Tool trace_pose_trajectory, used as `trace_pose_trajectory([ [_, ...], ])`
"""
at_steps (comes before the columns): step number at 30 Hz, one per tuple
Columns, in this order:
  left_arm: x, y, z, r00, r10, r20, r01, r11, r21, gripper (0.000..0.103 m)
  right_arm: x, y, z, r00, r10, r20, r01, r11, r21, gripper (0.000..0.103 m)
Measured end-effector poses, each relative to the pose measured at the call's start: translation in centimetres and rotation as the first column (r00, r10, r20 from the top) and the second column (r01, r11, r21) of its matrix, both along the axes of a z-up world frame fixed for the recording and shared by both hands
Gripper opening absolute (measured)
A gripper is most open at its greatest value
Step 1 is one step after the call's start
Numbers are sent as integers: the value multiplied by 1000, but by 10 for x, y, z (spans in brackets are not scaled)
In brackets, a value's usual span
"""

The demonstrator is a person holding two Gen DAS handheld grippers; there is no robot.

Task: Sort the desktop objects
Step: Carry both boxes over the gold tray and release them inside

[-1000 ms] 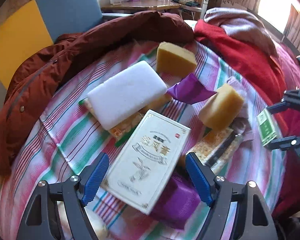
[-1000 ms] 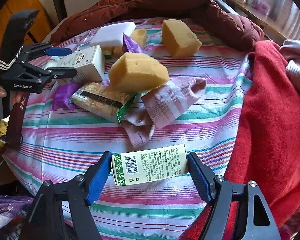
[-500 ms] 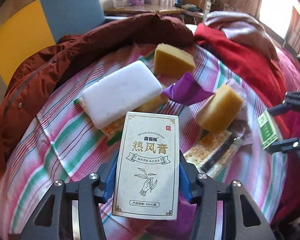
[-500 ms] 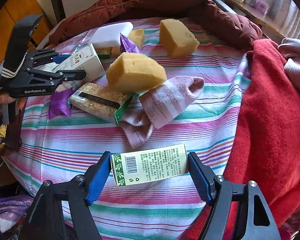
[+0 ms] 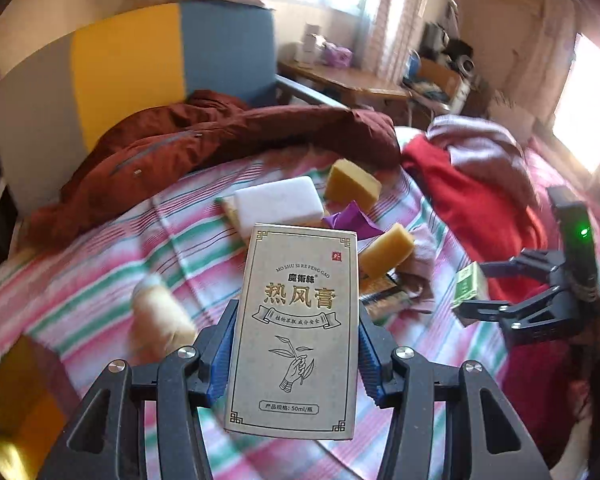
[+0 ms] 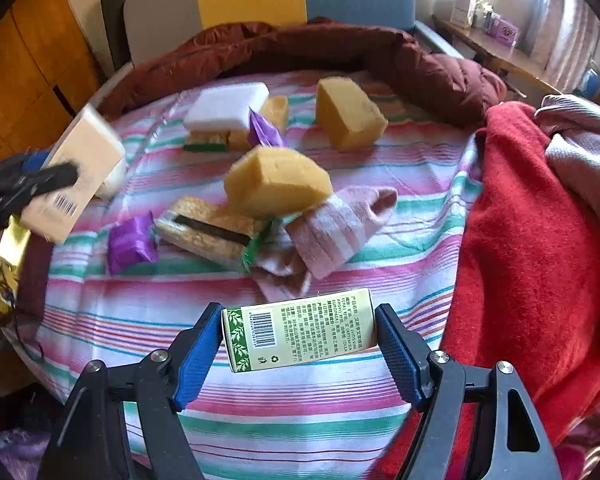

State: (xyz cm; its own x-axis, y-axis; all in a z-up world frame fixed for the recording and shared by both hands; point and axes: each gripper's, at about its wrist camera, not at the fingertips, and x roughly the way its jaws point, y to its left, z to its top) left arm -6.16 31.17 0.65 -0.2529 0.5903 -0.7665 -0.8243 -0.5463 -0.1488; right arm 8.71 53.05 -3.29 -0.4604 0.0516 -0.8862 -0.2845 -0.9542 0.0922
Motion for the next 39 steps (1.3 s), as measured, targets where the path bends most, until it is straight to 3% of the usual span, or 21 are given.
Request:
trace_pose_trajectory([
  [5, 10, -48, 10, 992, 122, 31, -123, 992, 28, 53, -7, -33, 11, 996, 13, -85, -15, 1000, -25, 76],
  [11, 12, -117, 15, 960, 276, 56, -279, 958, 66, 53, -27, -94, 25, 981, 93, -173, -109, 990, -86, 76],
  [15, 4, -172, 10, 914, 402, 56, -405, 912, 62, 53, -46, -145, 28, 963, 175, -204, -200, 974, -110, 76],
  [19, -3, -225, 6, 852, 523, 21, -524, 851, 49, 53, -68, -196, 32, 939, 256, -228, -291, 948, -131, 76],
  [26, -6, -286, 3, 749, 661, -51, -659, 751, 43, 53, -101, -281, 36, 884, 391, -256, -433, 891, -138, 76],
  [31, -3, -309, -4, 703, 707, -76, -706, 707, 42, 53, -114, -329, 34, 850, 461, -254, -499, 860, -110, 76],
  [39, -8, -334, -17, 654, 753, -66, -753, 657, 34, 53, -126, -371, 25, 849, 468, -244, -499, 863, -81, 76],
])
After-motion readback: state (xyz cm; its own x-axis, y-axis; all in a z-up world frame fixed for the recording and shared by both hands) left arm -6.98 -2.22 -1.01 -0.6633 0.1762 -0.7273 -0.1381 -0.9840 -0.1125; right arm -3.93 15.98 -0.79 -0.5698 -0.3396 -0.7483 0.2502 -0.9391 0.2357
